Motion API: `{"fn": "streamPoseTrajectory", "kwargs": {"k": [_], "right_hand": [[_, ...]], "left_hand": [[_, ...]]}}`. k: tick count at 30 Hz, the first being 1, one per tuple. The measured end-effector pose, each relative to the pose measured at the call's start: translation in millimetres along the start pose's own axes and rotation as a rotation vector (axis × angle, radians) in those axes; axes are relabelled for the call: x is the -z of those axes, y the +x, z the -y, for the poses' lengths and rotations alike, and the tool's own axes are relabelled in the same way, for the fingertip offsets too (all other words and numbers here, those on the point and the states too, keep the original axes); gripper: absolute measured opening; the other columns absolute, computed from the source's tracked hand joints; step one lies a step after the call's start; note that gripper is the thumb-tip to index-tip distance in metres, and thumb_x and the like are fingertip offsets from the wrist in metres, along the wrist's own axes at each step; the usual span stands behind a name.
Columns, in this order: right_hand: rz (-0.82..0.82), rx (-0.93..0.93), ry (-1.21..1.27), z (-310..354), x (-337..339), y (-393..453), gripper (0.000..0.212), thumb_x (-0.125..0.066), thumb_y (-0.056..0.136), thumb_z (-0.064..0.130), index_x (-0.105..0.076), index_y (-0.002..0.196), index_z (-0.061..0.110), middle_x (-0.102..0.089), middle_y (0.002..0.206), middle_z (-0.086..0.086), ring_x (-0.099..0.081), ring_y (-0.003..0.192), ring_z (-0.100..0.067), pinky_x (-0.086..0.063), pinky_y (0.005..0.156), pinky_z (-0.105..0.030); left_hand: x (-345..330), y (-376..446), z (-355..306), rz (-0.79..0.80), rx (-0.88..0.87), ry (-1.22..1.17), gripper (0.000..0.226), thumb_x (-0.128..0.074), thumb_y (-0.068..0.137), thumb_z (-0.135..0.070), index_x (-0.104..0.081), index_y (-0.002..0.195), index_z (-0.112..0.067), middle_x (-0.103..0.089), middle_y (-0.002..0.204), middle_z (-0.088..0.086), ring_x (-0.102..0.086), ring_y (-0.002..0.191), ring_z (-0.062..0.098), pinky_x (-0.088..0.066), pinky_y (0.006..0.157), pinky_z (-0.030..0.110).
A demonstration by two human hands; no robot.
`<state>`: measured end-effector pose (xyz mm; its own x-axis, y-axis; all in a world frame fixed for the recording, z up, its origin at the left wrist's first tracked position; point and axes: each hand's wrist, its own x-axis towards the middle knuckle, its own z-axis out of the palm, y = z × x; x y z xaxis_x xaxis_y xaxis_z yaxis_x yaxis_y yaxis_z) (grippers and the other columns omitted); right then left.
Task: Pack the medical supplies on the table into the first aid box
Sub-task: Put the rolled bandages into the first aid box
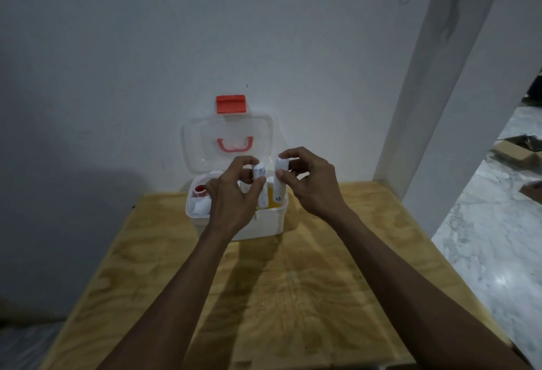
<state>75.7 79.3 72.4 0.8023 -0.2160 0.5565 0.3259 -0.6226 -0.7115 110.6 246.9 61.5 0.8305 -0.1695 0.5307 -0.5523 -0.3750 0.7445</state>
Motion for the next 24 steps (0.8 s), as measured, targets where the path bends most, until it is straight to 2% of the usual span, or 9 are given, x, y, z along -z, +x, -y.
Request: {"fn": "streamPoseTrajectory", "kwargs": {"k": [3, 9, 11, 13, 16, 19, 24], "right_hand": [[0.019, -0.015, 0.008, -5.3, -5.1, -4.1, 0.021, -0.075, 0.084, 0.022, -0.066, 0.104, 0.024, -0.069, 0.088, 0.013, -0.065, 0.079, 0.0, -0.05, 0.067, -0.009], [0.045, -0.054, -0.018, -16.6, -12.9, -12.1, 0.019, -0.076, 0.084, 0.022, -0.069, 0.102, 0.024, -0.072, 0.09, 0.007, -0.065, 0.075, -0.002, -0.052, 0.065, -0.014], [0.059, -0.065, -0.035, -18.9, -14.2, -14.8, 0.02, -0.076, 0.084, 0.023, -0.069, 0.103, 0.023, -0.072, 0.092, 0.007, -0.065, 0.076, -0.002, -0.049, 0.064, -0.011], [0.071, -0.078, -0.052, -21.4, -14.4, -17.1, 0.021, -0.076, 0.084, 0.023, -0.069, 0.104, 0.023, -0.071, 0.094, 0.008, -0.064, 0.079, -0.001, -0.044, 0.063, -0.007], [0.086, -0.079, -0.073, -24.3, -14.1, -19.1, 0.021, -0.076, 0.084, 0.023, -0.07, 0.103, 0.021, -0.07, 0.094, 0.009, -0.062, 0.079, -0.002, -0.043, 0.065, -0.007], [0.115, -0.092, -0.099, -25.8, -15.0, -19.4, 0.023, -0.077, 0.082, 0.025, -0.071, 0.104, 0.02, -0.07, 0.095, 0.007, -0.061, 0.077, -0.001, -0.048, 0.068, -0.012], [0.161, -0.136, -0.139, -25.6, -13.2, -18.6, 0.023, -0.078, 0.081, 0.028, -0.076, 0.103, 0.019, -0.075, 0.097, 0.003, -0.06, 0.078, -0.001, -0.042, 0.067, -0.009]], "left_hand": [[-4.0, -2.9, 5.7, 0.009, 0.013, -0.004, 0.027, -0.069, 0.085, -0.03, -0.055, 0.109, -0.035, -0.069, 0.09, -0.012, -0.067, 0.09, 0.007, -0.05, 0.087, 0.057], [-12.4, -9.8, 16.0, 0.064, 0.069, 0.031, 0.026, -0.069, 0.084, -0.034, -0.056, 0.107, -0.037, -0.066, 0.086, -0.017, -0.066, 0.092, 0.011, -0.044, 0.094, 0.057], [-14.9, -11.5, 18.5, 0.071, 0.075, 0.046, 0.025, -0.07, 0.085, -0.03, -0.058, 0.106, -0.034, -0.065, 0.084, -0.017, -0.065, 0.092, 0.009, -0.037, 0.098, 0.05], [-16.0, -13.3, 19.1, 0.083, 0.069, 0.063, 0.021, -0.07, 0.086, -0.029, -0.06, 0.104, -0.031, -0.065, 0.083, -0.016, -0.063, 0.09, 0.005, -0.027, 0.095, 0.038], [-16.6, -14.6, 17.9, 0.101, 0.048, 0.109, 0.017, -0.068, 0.088, -0.03, -0.062, 0.103, -0.028, -0.067, 0.086, -0.013, -0.06, 0.086, 0.002, -0.018, 0.091, 0.033], [-16.2, -13.0, 16.3, 0.101, 0.054, 0.144, 0.014, -0.068, 0.088, -0.032, -0.062, 0.1, -0.027, -0.072, 0.09, -0.008, -0.062, 0.087, 0.007, -0.018, 0.092, 0.034], [-14.3, -9.3, 14.0, 0.119, 0.078, 0.213, 0.013, -0.069, 0.087, -0.033, -0.07, 0.096, -0.023, -0.074, 0.09, -0.005, -0.066, 0.091, 0.013, -0.021, 0.091, 0.037]]}}
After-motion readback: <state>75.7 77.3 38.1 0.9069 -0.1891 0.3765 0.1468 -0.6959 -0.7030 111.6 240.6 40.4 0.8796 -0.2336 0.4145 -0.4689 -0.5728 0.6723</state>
